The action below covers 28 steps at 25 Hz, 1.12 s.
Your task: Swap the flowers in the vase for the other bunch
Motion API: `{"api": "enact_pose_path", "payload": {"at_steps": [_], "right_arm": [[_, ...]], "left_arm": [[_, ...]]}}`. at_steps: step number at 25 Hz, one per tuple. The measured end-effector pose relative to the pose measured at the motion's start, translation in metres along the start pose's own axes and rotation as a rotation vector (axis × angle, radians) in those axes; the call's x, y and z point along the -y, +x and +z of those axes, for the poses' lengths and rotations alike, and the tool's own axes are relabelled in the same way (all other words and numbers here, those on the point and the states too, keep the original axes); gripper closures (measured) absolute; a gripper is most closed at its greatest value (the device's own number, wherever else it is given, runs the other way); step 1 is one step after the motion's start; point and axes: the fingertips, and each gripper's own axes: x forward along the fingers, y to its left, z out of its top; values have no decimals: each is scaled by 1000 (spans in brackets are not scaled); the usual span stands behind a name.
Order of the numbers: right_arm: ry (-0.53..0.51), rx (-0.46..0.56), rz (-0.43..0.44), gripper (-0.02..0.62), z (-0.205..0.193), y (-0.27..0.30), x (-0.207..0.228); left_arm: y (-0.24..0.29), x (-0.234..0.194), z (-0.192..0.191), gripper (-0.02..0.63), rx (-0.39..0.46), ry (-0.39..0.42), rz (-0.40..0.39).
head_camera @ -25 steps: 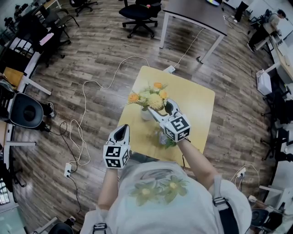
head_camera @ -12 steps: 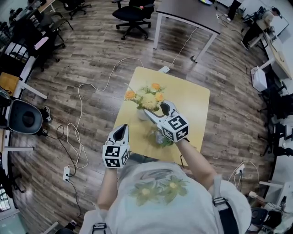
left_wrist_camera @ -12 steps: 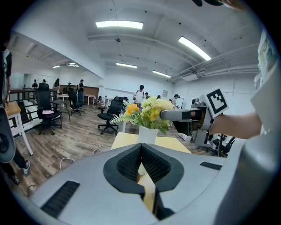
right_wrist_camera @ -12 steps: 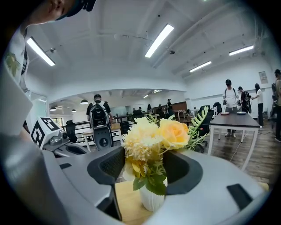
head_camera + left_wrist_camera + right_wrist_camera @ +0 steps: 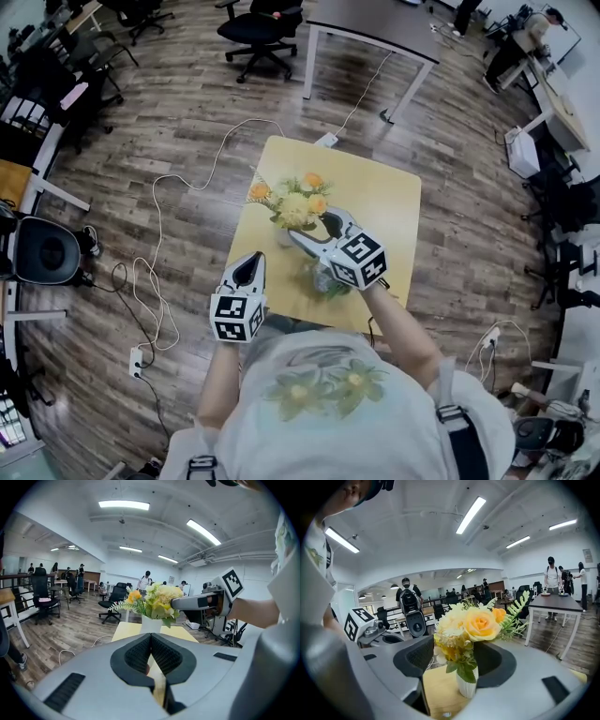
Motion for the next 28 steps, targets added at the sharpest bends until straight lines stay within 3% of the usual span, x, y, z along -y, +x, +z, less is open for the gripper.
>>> {"api": "enact_pose_path", "payload": {"at_steps": [5, 11, 19, 28], "right_arm": [[-15, -5, -10, 348, -3, -4, -9], [-125, -2, -84, 350, 3, -10, -10], [-65, 64, -120, 350, 0, -27, -8], [8, 100, -89, 350, -12, -51, -6]], "left_arm": [[-4, 3, -5, 589, -2, 8, -17], [1, 6, -5, 589, -5, 15, -33], [5, 16, -3, 589, -2, 17, -61], [16, 34, 7, 589, 7, 31, -103]]}}
